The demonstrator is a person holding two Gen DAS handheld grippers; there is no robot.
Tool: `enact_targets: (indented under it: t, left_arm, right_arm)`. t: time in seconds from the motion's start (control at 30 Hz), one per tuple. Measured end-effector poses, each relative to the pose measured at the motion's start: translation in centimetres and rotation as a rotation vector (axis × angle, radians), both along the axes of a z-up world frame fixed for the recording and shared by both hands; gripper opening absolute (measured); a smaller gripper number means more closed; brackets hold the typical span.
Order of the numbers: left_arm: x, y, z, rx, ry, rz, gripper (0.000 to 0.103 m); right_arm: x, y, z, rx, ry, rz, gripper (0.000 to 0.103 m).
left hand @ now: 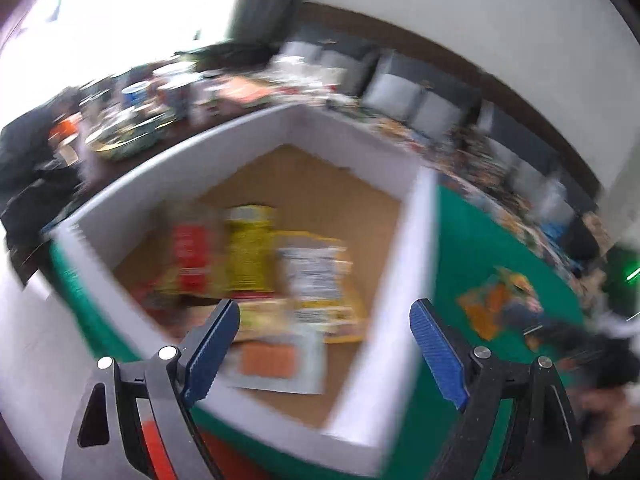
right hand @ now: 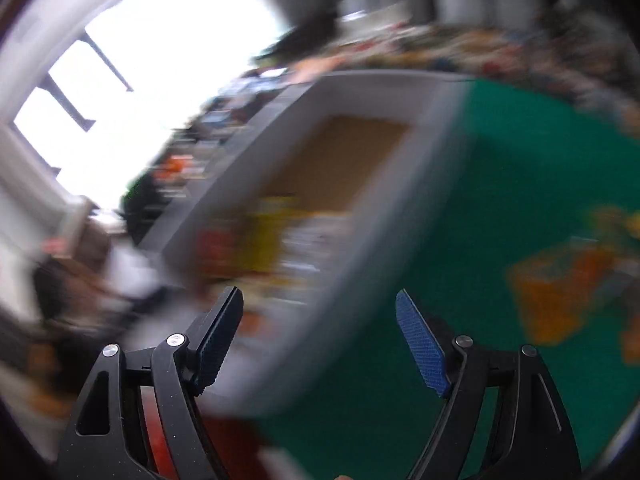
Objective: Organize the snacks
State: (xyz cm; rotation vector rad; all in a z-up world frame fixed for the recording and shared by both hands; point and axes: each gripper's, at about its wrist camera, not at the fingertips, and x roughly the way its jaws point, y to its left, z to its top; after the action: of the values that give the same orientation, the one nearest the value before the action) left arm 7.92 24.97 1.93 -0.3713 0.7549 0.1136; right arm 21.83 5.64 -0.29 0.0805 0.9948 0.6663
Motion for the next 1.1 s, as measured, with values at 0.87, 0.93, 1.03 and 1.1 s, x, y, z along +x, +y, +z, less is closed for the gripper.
enact_targets:
  t: [0.87, 0.93, 1.03, 1.1]
  left_arm:
    - [11.8, -28.2, -15.5, 0.288, 0.172, -0.459, 0.102]
    - [11.9, -28.4, -15.5, 0.297, 0.166, -0.462, 0.103]
    - [11.8, -28.3, -15.4, 0.296, 0.165, -0.46, 0.103]
    - [11.8, -28.2, -15.4, 0.296, 0.165, -0.459, 0.103]
  right_arm:
    - [-8.0, -37.2, -12.9, -0.355, -0.049, -0.788, 0.087]
    - [-8.2, -37.3, -13.0, -0.35, -0.047, -0.787, 0.088]
    - [-8.2, -37.2, -13.0, -0.352, -0.045, -0.79, 0.089]
    - [-8.2, -37.2, -13.0, -0.352, -0.045, -0.789, 0.089]
